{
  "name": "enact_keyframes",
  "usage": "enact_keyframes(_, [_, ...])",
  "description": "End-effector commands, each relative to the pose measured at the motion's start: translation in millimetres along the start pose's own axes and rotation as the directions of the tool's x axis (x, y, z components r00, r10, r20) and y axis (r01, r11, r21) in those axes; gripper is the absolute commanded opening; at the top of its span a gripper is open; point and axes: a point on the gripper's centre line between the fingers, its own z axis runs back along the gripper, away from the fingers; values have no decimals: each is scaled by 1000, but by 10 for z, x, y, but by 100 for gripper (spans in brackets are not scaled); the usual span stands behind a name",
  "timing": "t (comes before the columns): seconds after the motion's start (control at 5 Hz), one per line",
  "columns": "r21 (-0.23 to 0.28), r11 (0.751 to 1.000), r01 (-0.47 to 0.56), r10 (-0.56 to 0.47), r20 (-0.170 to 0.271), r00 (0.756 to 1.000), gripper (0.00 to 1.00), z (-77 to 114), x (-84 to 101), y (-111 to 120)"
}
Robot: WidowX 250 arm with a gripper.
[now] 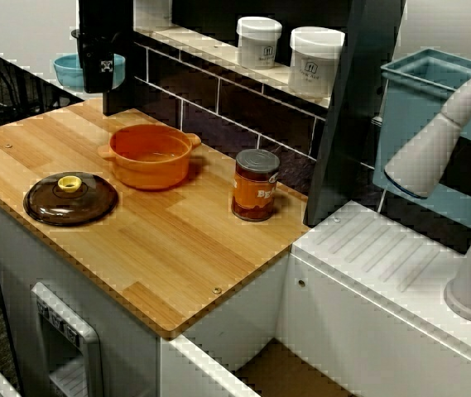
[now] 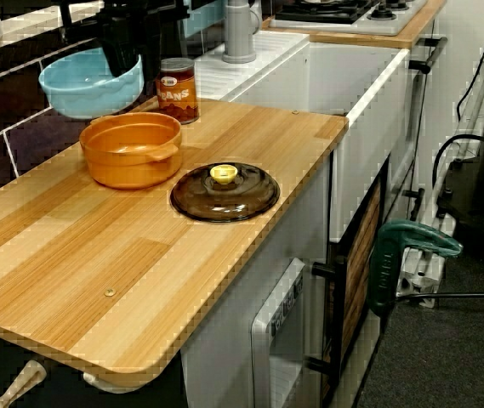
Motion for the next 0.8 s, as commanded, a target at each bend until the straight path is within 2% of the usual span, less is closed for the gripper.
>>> enact_keyframes(0.0, [85, 987, 138, -144, 71, 987, 0, 379, 103, -375])
enact_keyframes(0.2, [76, 976, 206, -211, 57, 976, 0, 395, 129, -586])
enact_keyframes(0.4, [100, 958, 268, -274, 58, 960, 0, 379, 147, -839])
enact_keyframes(0.6, [83, 940, 332, -336, 42, 941, 0, 261, 190, -1003])
